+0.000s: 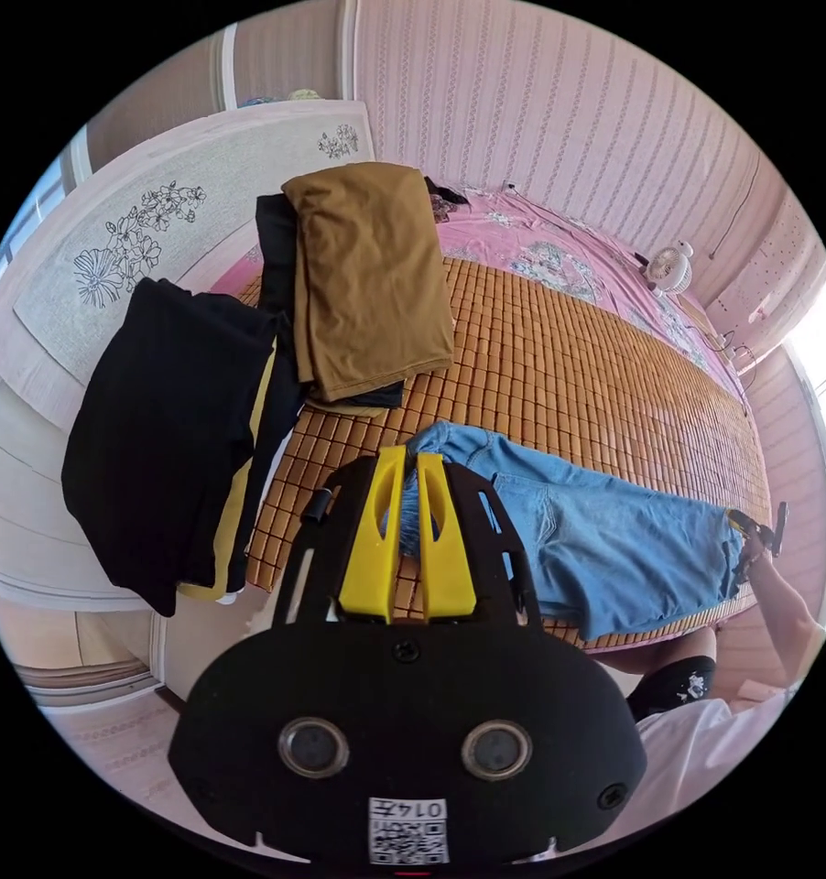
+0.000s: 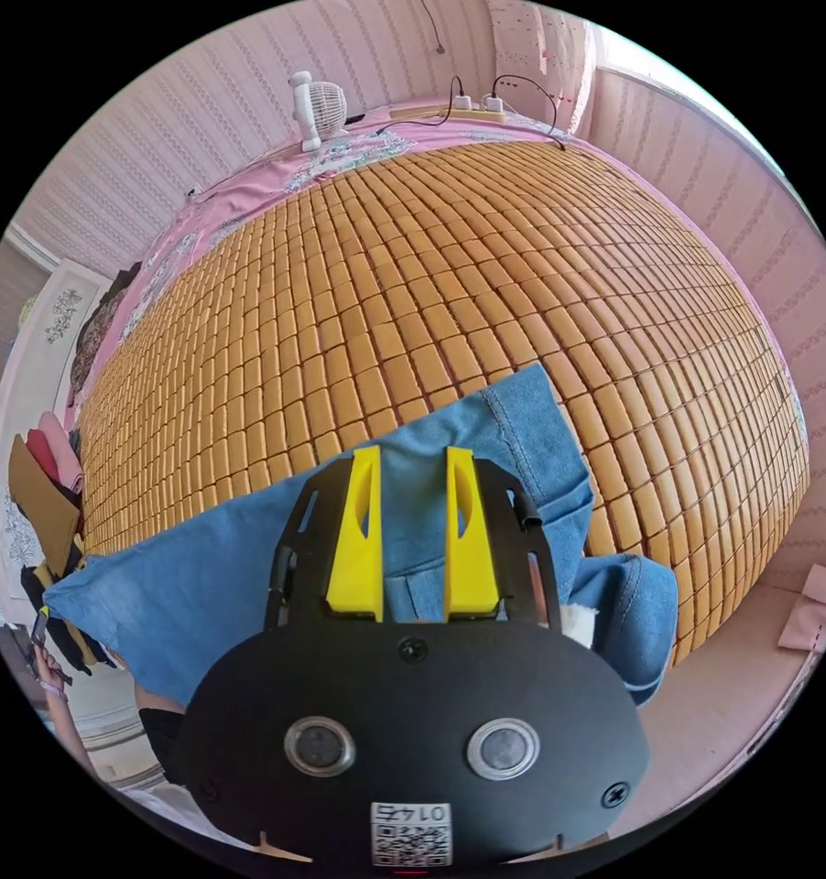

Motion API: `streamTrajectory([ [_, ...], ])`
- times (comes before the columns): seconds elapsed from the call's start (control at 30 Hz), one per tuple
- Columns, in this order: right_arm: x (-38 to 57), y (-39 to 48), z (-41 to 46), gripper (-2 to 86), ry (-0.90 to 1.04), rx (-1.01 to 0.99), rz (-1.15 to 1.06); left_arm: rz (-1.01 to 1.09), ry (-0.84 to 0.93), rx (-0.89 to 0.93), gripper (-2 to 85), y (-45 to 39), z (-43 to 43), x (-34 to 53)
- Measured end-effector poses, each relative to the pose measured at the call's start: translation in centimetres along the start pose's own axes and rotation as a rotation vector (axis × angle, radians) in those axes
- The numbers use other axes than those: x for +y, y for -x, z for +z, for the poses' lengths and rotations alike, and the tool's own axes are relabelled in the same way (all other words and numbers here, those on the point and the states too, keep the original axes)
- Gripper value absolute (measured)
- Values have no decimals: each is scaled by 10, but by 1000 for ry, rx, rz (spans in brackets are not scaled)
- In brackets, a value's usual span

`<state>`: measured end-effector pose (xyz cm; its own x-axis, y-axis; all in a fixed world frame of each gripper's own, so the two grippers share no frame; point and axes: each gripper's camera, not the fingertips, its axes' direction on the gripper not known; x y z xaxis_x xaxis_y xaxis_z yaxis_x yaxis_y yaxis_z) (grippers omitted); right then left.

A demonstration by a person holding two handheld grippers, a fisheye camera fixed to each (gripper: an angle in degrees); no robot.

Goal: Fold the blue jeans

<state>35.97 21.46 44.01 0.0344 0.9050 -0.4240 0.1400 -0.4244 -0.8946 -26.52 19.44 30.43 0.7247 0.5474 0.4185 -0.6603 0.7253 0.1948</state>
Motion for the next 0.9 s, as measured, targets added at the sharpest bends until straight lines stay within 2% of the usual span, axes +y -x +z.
streamTrajectory([
  [0.17, 11, -19, -13, 43, -54, -20, 8, -22, -21, 23, 0, 11, 5, -4],
  [0.3, 25, -45, -36, 14, 11, -157, -58, 4, -40, 34, 0, 17, 3, -6],
  [0.37, 38, -59, -67, 11, -100, -257, -43, 5, -66, 40, -1, 26, -4, -3],
  [0.43, 69, -86, -124, 9, -309, -466, 2, 6, -90, 57, -1, 35, -11, 3],
  [0.5, 105, -105, -168, 8, -455, -573, -12, 7, -127, 92, 0, 47, -20, 14],
  [0.53, 135, -116, -193, 8, -535, -585, -47, 13, -156, 121, 1, 55, -26, 25],
  [0.6, 182, -136, -216, 9, -576, -542, -64, 14, -181, 165, 5, 68, -31, 46],
  [0.67, 225, -163, -216, 10, -502, -486, 0, -66, -162, 244, 14, 91, -25, 81],
  [0.8, 316, -212, -170, 17, -196, -367, 265, -234, -73, 293, 19, 119, 2, 133],
  [0.9, 349, -225, -155, 29, -168, -319, 418, -403, -9, 238, -1, 139, 19, 158],
])
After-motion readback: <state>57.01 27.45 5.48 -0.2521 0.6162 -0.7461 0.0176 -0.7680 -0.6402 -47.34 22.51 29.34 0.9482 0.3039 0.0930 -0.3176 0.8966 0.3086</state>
